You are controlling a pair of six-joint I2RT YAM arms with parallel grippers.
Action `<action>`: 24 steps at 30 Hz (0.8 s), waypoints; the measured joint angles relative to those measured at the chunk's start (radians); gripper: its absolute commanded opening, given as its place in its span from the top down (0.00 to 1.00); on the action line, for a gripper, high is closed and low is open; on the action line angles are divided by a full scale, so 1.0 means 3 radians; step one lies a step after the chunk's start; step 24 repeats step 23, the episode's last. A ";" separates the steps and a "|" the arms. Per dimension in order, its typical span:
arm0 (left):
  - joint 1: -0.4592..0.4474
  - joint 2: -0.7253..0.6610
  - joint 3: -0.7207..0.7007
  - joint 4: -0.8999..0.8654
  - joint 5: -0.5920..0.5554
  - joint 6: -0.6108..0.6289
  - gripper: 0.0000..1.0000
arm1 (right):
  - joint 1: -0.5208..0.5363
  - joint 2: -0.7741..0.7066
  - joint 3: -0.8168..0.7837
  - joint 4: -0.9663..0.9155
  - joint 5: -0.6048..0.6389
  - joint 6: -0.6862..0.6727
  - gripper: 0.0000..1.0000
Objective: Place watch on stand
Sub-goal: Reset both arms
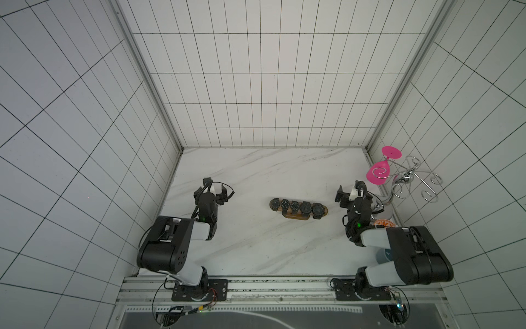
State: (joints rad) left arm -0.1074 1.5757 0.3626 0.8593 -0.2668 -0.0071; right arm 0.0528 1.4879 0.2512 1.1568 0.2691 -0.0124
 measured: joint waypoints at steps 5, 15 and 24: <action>0.0013 0.0027 -0.0019 0.0261 0.0108 0.0039 0.03 | -0.0121 0.0195 -0.0046 0.0145 -0.0244 0.0014 0.00; 0.0015 0.0000 -0.0014 0.0317 0.0109 0.0039 0.03 | -0.0178 0.0195 -0.0046 0.0226 -0.0141 0.0127 0.00; 0.0015 -0.0009 -0.0013 0.0219 0.0108 0.0038 0.03 | -0.0178 0.0195 -0.0045 0.0226 -0.0127 0.0139 0.00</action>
